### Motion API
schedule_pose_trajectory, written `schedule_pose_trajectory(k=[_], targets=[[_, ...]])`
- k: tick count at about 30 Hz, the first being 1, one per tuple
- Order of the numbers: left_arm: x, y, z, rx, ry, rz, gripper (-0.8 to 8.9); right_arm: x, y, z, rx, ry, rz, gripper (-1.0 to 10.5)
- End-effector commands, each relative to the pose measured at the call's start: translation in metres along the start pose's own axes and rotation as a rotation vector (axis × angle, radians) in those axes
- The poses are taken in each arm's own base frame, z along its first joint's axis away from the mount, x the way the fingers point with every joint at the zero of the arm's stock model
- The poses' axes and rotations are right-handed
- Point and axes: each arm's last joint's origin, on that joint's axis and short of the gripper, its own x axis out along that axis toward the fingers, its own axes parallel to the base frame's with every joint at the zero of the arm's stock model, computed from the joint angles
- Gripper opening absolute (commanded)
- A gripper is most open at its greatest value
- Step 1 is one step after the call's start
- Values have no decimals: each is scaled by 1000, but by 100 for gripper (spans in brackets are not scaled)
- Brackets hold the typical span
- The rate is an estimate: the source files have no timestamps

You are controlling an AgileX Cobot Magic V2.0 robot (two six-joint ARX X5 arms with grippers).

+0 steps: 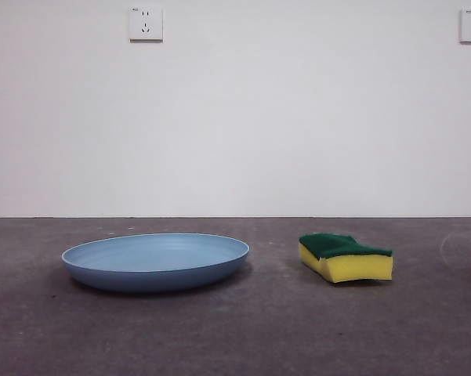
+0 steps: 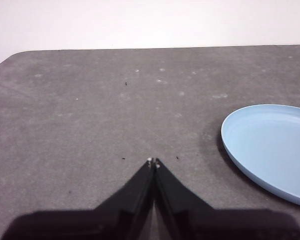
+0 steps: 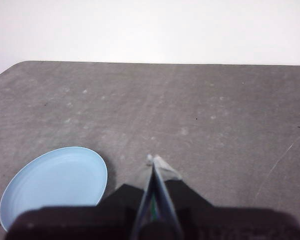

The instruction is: Pick up the plate,pick up the cloth,clean the plate with the cloth

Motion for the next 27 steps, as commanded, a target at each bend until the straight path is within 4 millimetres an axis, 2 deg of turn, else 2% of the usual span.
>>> schedule_pose_trajectory(k=[1,13,20,23,27], targets=[[1,0,-5,1,10,2,-3,1,0,-2,9,0,-4,1],[1,0,-5,1,10,2,-3,-2,-1,-2,-11,-5,-7,1],[1,0,-5,1,10,2,-3,-17,-20,-3,-91,-28,-93,1],[1,0,-5,1,10,2,-3,-23,-33,-12,-74,-41,-117,1],[1,0,-5,1,10,2,-3,-26,-51,-39,-38,-74,-145,1]])
